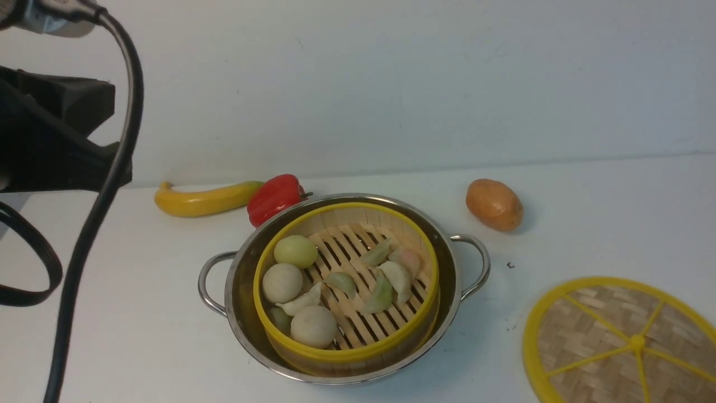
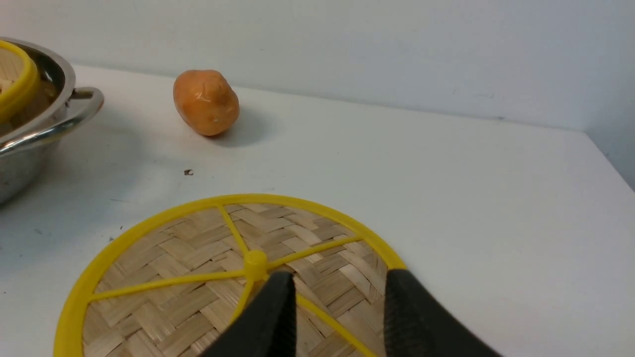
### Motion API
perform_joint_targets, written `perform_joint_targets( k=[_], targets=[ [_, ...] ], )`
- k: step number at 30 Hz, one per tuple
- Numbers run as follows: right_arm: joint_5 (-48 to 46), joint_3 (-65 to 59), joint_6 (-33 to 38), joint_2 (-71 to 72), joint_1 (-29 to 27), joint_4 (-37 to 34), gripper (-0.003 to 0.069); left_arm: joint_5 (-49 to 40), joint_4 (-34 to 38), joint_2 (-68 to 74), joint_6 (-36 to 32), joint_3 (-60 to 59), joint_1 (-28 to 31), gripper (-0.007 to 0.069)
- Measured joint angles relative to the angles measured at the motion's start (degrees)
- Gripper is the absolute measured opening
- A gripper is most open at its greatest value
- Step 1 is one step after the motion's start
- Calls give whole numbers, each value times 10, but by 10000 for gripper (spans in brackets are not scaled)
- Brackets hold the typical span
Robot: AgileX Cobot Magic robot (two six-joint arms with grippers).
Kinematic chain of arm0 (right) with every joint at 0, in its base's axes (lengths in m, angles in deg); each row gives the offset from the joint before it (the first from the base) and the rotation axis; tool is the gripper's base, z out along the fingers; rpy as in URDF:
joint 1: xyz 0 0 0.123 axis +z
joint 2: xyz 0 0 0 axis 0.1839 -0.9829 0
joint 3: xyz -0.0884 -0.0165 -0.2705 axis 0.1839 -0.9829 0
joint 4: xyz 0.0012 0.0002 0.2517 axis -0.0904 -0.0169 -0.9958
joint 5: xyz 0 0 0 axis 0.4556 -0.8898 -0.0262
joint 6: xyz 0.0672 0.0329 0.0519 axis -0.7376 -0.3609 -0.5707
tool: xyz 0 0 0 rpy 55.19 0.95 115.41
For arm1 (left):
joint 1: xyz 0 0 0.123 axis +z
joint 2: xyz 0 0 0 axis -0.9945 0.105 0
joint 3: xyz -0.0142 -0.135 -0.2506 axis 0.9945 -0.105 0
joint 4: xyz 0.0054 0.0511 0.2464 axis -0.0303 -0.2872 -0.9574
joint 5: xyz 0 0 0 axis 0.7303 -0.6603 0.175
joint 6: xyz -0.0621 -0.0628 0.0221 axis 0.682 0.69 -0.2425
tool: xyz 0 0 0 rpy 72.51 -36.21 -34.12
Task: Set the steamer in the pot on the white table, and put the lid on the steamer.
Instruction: 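Move the gripper down to the bamboo steamer lid and grasp its center knob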
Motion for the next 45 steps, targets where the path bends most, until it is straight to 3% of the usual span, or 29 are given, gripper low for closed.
perform_joint_targets(
  k=[3, 8, 10, 17, 26, 33, 40, 45],
  targets=[
    [0, 0, 0, 0, 0, 0, 241, -15, 1, -3, 14, -14, 15, 19],
    [0, 0, 0, 0, 0, 0, 241, -23, 35, -42, 32, -80, 117, 21],
    [0, 0, 0, 0, 0, 0, 241, -20, 61, -95, 28, -149, 182, 27],
    [0, 0, 0, 0, 0, 0, 241, 50, 71, -267, 23, -356, 285, 29],
    [0, 0, 0, 0, 0, 0, 241, 67, 81, -450, 27, -505, 292, 36],
    [0, 0, 0, 0, 0, 0, 241, 79, 75, -462, 27, -565, 292, 39],
    [0, 0, 0, 0, 0, 0, 241, 111, 85, -480, 22, -609, 249, 43],
    [0, 0, 0, 0, 0, 0, 241, 114, 135, -480, -37, -609, 248, 42]
  ],
)
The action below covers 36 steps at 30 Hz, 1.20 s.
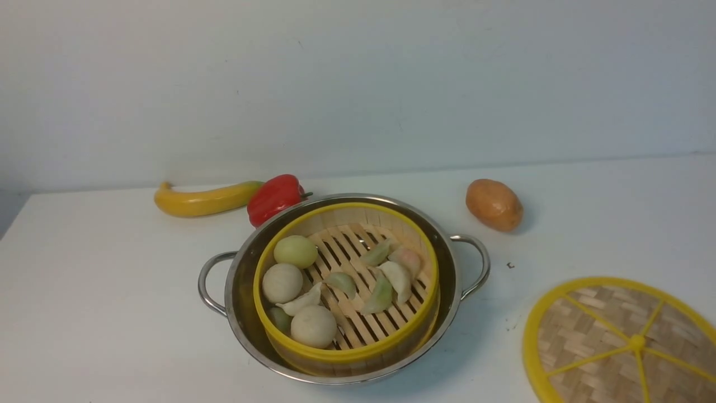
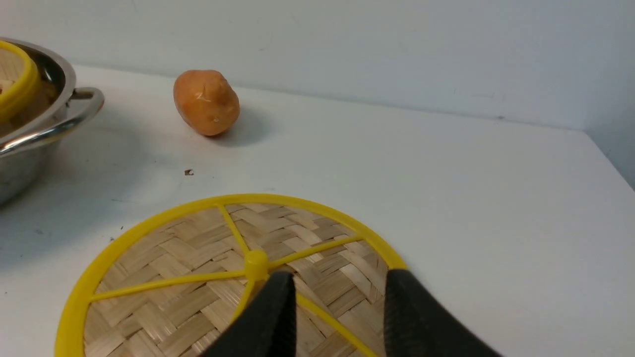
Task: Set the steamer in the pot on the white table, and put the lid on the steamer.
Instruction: 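Move the gripper down to the bamboo steamer lid and grasp its center knob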
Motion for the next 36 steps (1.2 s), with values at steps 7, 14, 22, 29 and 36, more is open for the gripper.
perform_joint_targets(
  k=[7, 14, 22, 29, 36],
  targets=[
    [0, 0, 0, 0, 0, 0, 241, 1, 96, -4, -151, 0, 0, 49],
    [0, 0, 0, 0, 0, 0, 241, -2, 100, -39, -160, 0, 0, 49],
    [0, 0, 0, 0, 0, 0, 241, -2, 100, -40, -158, 0, 0, 49],
    [0, 0, 0, 0, 0, 0, 241, -2, 100, -40, -157, 0, 0, 49],
    [0, 0, 0, 0, 0, 0, 241, -2, 100, -40, -157, 0, 0, 49]
  ],
)
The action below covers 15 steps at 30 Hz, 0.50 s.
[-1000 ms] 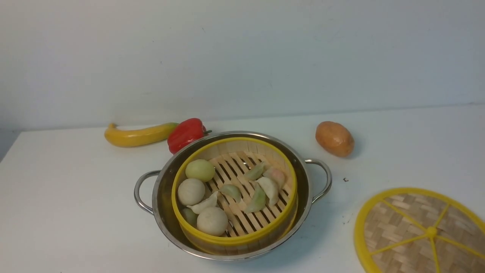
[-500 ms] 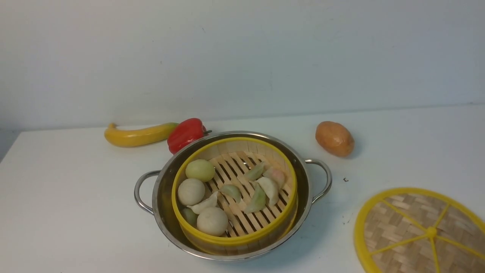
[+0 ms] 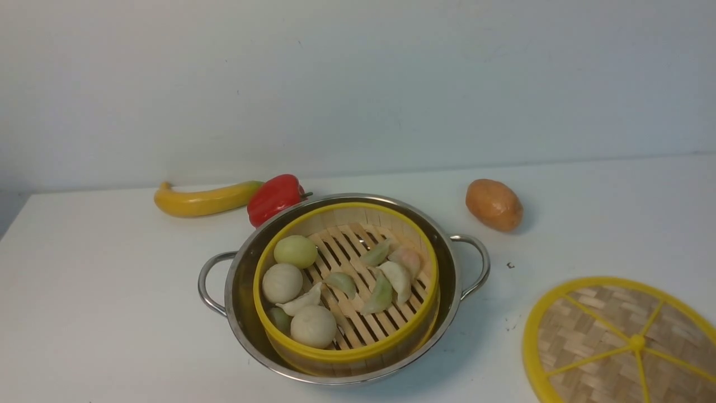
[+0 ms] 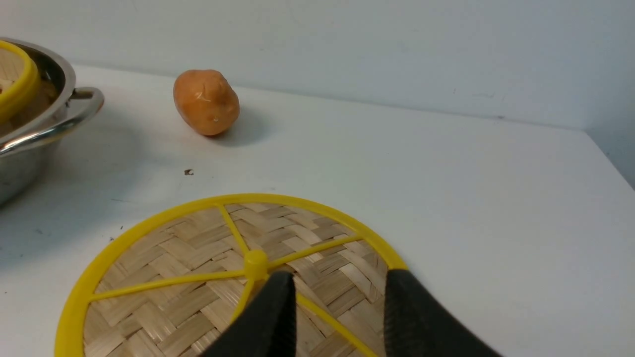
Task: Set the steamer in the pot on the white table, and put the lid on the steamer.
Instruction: 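Move the gripper down to the bamboo steamer lid and grasp its center knob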
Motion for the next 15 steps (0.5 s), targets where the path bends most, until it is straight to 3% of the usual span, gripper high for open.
perform_joint_targets(
  k=[15],
  targets=[
    [0, 0, 0, 0, 0, 0, 241, 0, 0, 0, 0, 0, 0, 62]
  ],
)
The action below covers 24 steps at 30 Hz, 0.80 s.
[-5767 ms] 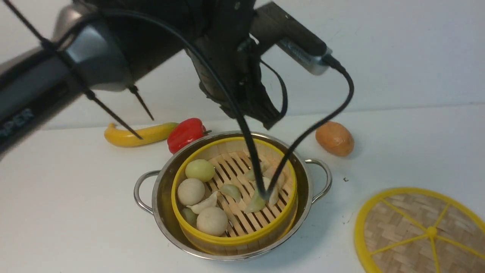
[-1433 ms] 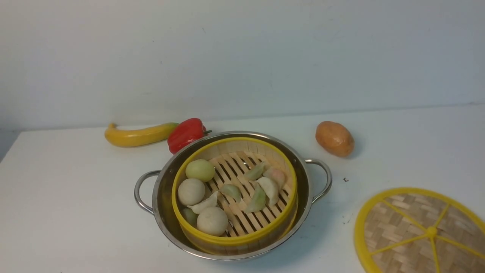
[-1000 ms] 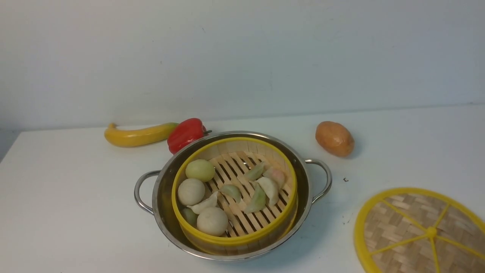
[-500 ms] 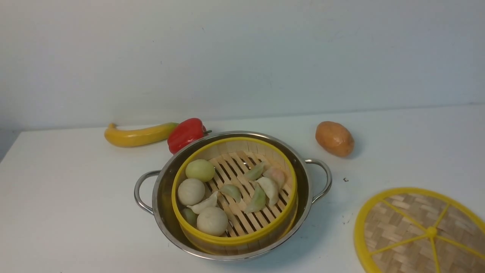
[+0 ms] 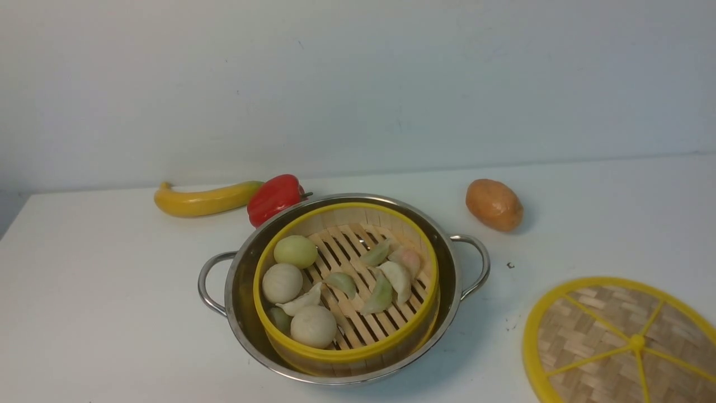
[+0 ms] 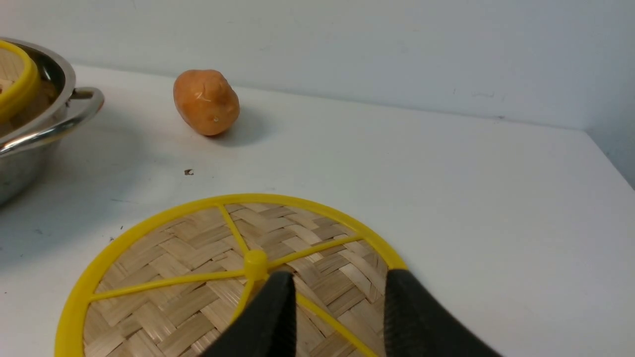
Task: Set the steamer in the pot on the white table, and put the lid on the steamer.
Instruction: 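Move the gripper down to the bamboo steamer lid and grasp its center knob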
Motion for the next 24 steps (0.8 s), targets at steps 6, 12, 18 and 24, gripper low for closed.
perform_joint_targets(
  k=[6, 12, 18, 24],
  targets=[
    [0, 0, 4, 0, 0, 0, 241, 0, 0, 0, 0, 0, 0, 63],
    [19, -1, -3, 0, 0, -28, 241, 0, 0, 0, 0, 0, 0, 71],
    [-38, 74, -16, 0, 0, -65, 241, 0, 0, 0, 0, 0, 0, 74],
    [-111, 209, -39, -5, 0, -66, 241, 0, 0, 0, 0, 0, 0, 74]
  ],
)
